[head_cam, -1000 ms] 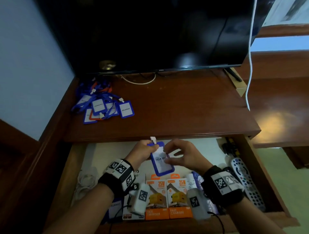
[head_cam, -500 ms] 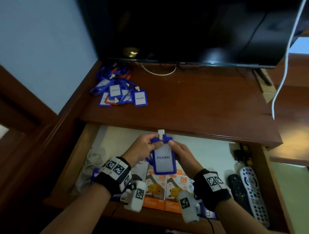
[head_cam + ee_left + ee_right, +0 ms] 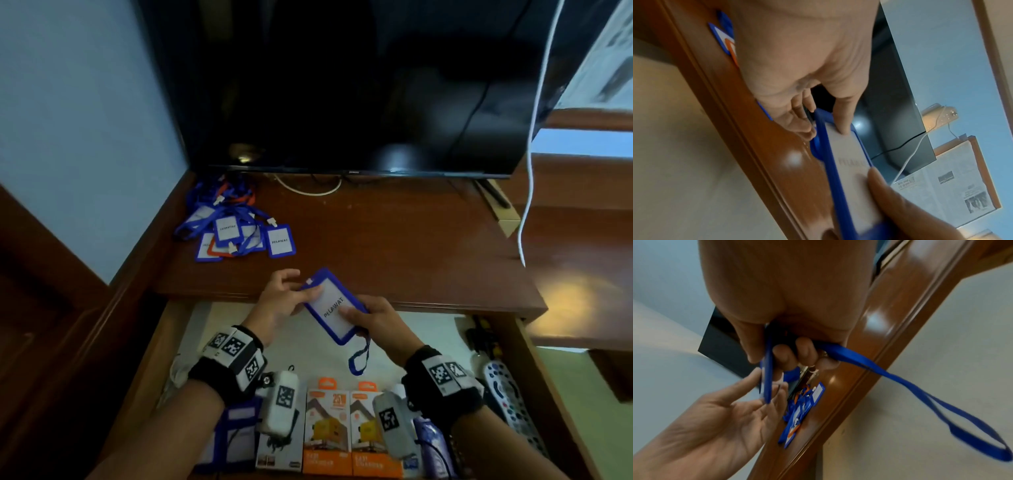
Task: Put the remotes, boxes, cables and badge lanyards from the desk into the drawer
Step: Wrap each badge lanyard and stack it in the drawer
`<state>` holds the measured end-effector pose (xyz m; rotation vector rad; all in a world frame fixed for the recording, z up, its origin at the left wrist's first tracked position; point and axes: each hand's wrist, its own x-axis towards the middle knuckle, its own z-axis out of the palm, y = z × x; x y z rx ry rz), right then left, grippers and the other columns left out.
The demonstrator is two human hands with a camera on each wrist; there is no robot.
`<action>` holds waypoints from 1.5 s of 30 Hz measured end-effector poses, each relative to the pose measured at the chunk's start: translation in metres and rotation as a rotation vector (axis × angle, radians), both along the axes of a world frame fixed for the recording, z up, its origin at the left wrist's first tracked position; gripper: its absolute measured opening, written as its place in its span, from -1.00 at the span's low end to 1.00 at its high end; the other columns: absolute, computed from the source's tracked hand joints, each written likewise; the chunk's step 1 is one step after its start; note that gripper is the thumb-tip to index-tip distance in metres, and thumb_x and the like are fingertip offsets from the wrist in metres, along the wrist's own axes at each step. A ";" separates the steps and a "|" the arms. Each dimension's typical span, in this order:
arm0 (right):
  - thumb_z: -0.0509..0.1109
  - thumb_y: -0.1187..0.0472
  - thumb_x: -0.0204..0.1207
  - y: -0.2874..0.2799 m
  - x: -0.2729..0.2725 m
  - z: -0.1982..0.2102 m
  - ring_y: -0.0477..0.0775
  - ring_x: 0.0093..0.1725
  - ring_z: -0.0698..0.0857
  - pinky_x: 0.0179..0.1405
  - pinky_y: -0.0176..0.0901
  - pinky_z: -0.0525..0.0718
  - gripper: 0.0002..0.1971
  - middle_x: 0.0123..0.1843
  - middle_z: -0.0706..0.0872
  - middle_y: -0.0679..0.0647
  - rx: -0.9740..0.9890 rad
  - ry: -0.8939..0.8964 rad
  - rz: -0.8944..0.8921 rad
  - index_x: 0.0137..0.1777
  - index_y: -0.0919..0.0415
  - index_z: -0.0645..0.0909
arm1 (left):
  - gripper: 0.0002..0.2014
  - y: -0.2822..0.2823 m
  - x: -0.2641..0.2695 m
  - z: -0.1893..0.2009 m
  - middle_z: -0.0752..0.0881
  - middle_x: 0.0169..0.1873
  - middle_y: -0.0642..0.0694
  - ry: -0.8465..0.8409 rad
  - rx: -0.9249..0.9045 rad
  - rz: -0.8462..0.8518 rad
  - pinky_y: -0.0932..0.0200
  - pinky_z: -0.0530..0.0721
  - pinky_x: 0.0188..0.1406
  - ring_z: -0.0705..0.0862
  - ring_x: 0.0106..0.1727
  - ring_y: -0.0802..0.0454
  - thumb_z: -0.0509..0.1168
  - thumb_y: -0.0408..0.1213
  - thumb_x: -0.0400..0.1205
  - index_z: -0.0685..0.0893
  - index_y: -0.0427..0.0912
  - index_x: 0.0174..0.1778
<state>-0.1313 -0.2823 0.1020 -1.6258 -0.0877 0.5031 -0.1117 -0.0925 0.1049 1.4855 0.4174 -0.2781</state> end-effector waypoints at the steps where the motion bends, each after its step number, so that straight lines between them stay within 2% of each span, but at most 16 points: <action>1: 0.34 0.22 0.62 0.002 0.001 0.003 0.16 -0.25 0.53 -0.18 -0.09 0.49 -0.86 -0.20 0.61 0.28 -0.007 0.003 0.025 -0.09 0.29 0.64 | -0.47 0.010 0.000 0.000 0.65 0.13 -0.08 0.002 0.014 -0.051 -0.02 0.66 0.20 0.67 0.15 -0.06 0.53 -0.33 0.45 0.49 -0.05 0.29; 3: 0.35 0.23 0.60 0.007 0.002 0.008 0.10 -0.30 0.59 -0.22 -0.17 0.52 -0.85 -0.27 0.66 0.20 -0.050 -0.002 0.078 -0.14 0.31 0.63 | -0.49 0.027 -0.001 -0.001 0.67 0.15 -0.08 -0.003 0.049 -0.175 -0.04 0.65 0.25 0.67 0.18 -0.04 0.52 -0.35 0.46 0.55 -0.08 0.31; 6: 0.35 0.26 0.61 0.018 0.005 0.013 -0.14 -0.51 0.53 -0.46 -0.40 0.45 -0.78 -0.46 0.61 0.01 -0.172 -0.015 0.129 -0.29 0.22 0.58 | -0.59 0.048 -0.004 -0.005 0.70 0.17 -0.11 -0.016 0.160 -0.328 -0.12 0.62 0.32 0.66 0.21 -0.07 0.52 -0.31 0.45 0.67 0.03 0.20; 10: 0.38 0.20 0.60 0.029 0.006 0.014 0.02 -0.32 0.63 -0.33 -0.29 0.56 -0.86 -0.24 0.68 0.20 -0.229 0.000 0.157 -0.17 0.23 0.64 | -0.76 0.064 -0.005 0.001 0.79 -0.01 -0.08 -0.086 0.262 -0.464 0.04 0.66 0.24 0.73 0.07 0.02 0.51 -0.25 0.48 0.76 -0.07 0.06; 13: 0.39 0.22 0.59 0.034 0.004 0.013 -0.07 -0.33 0.68 -0.33 -0.31 0.60 -0.89 -0.23 0.72 0.14 -0.210 0.008 0.158 -0.13 0.23 0.66 | -0.84 0.069 -0.007 0.006 0.81 -0.05 -0.03 -0.099 0.300 -0.558 0.21 0.65 0.09 0.74 0.01 0.11 0.46 -0.28 0.53 0.76 -0.09 0.02; 17: 0.40 0.21 0.58 0.039 -0.003 0.009 -0.06 -0.32 0.72 -0.32 -0.31 0.65 -0.89 -0.25 0.75 0.09 -0.178 0.029 0.154 -0.16 0.22 0.65 | -0.79 0.076 -0.008 0.005 0.81 0.01 -0.14 -0.010 0.280 -0.691 0.11 0.68 0.15 0.76 0.08 -0.02 0.39 -0.32 0.58 0.72 -0.24 0.11; 19: 0.42 0.18 0.56 0.039 -0.006 0.008 0.05 -0.25 0.73 -0.24 -0.20 0.67 -0.87 -0.23 0.77 0.15 -0.151 0.014 0.107 -0.17 0.21 0.68 | -0.79 0.077 -0.007 0.008 0.79 0.04 -0.20 0.008 0.294 -0.729 0.12 0.69 0.10 0.75 0.07 -0.06 0.35 -0.34 0.61 0.70 -0.29 0.14; 21: 0.44 0.15 0.54 0.037 -0.008 0.007 0.10 -0.28 0.69 -0.25 -0.10 0.59 -0.84 -0.27 0.77 0.15 -0.126 -0.028 0.038 -0.19 0.22 0.71 | -0.82 0.079 -0.002 0.013 0.79 0.01 -0.21 -0.030 0.306 -0.700 0.17 0.68 0.00 0.74 0.01 -0.04 0.34 -0.37 0.61 0.70 -0.29 0.11; 24: 0.53 0.18 0.46 0.029 -0.009 0.009 -0.05 -0.49 0.41 -0.42 -0.21 0.36 -0.76 -0.51 0.50 0.01 -0.077 -0.097 -0.106 -0.38 0.21 0.62 | -0.87 0.084 0.004 0.020 0.79 -0.03 -0.15 -0.098 0.269 -0.512 0.22 0.61 -0.13 0.74 -0.06 0.01 0.30 -0.36 0.63 0.69 -0.23 0.07; 28: 0.52 0.27 0.46 0.016 -0.007 0.015 -0.15 -0.56 0.28 -0.50 -0.32 0.27 -0.75 -0.53 0.35 -0.02 -0.108 -0.166 -0.235 -0.38 0.28 0.55 | -0.88 0.091 0.012 0.023 0.76 0.01 -0.18 -0.161 0.263 -0.202 0.25 0.58 -0.24 0.73 -0.03 -0.07 0.31 -0.35 0.64 0.67 -0.21 0.06; 31: 0.45 0.27 0.53 0.013 -0.009 0.021 -0.19 -0.59 0.27 -0.54 -0.37 0.25 -0.77 -0.53 0.35 0.00 -0.177 -0.208 -0.227 -0.31 0.37 0.61 | -0.98 0.088 0.015 0.023 0.74 -0.08 -0.16 -0.211 0.305 -0.035 0.26 0.57 -0.29 0.69 -0.08 -0.03 0.35 -0.37 0.61 0.66 -0.18 -0.11; 33: 0.41 0.26 0.57 0.015 -0.013 0.025 -0.21 -0.60 0.27 -0.58 -0.42 0.25 -0.77 -0.52 0.36 0.01 -0.191 -0.220 -0.193 -0.29 0.39 0.63 | -0.94 0.082 0.015 0.024 0.72 -0.14 -0.11 -0.235 0.331 0.031 0.24 0.58 -0.27 0.69 -0.10 -0.02 0.37 -0.34 0.61 0.64 -0.15 -0.17; 37: 0.35 0.24 0.61 0.029 -0.023 0.039 -0.20 -0.56 0.32 -0.54 -0.39 0.30 -0.74 -0.52 0.40 -0.02 -0.217 -0.250 -0.061 -0.29 0.35 0.64 | -0.82 0.070 0.014 0.018 0.73 -0.12 -0.14 -0.241 0.427 0.149 0.07 0.72 -0.13 0.73 -0.06 -0.06 0.40 -0.22 0.59 0.65 -0.28 -0.08; 39: 0.32 0.26 0.63 0.039 -0.029 0.047 -0.20 -0.54 0.34 -0.52 -0.40 0.31 -0.73 -0.55 0.41 -0.13 -0.194 -0.276 -0.015 -0.30 0.31 0.64 | -0.77 0.064 0.011 0.015 0.74 -0.14 -0.16 -0.227 0.541 0.149 -0.04 0.76 -0.04 0.74 -0.09 -0.06 0.42 -0.17 0.56 0.66 -0.30 -0.09; 41: 0.29 0.28 0.65 0.047 -0.035 0.056 -0.19 -0.54 0.32 -0.52 -0.40 0.30 -0.74 -0.57 0.40 -0.18 -0.119 -0.276 0.007 -0.28 0.29 0.63 | -0.77 0.056 0.005 0.016 0.74 -0.17 -0.14 -0.245 0.674 0.072 -0.01 0.74 -0.04 0.73 -0.12 -0.07 0.41 -0.13 0.56 0.67 -0.25 -0.12; 45: 0.23 0.27 0.68 0.052 -0.042 0.073 -0.13 -0.53 0.27 -0.54 -0.34 0.25 -0.74 -0.54 0.39 -0.13 0.032 -0.256 -0.046 -0.18 0.37 0.65 | -0.86 0.039 -0.017 0.016 0.70 -0.24 -0.01 -0.290 0.874 -0.242 0.11 0.64 -0.13 0.68 -0.16 0.03 0.36 -0.10 0.61 0.68 -0.10 -0.06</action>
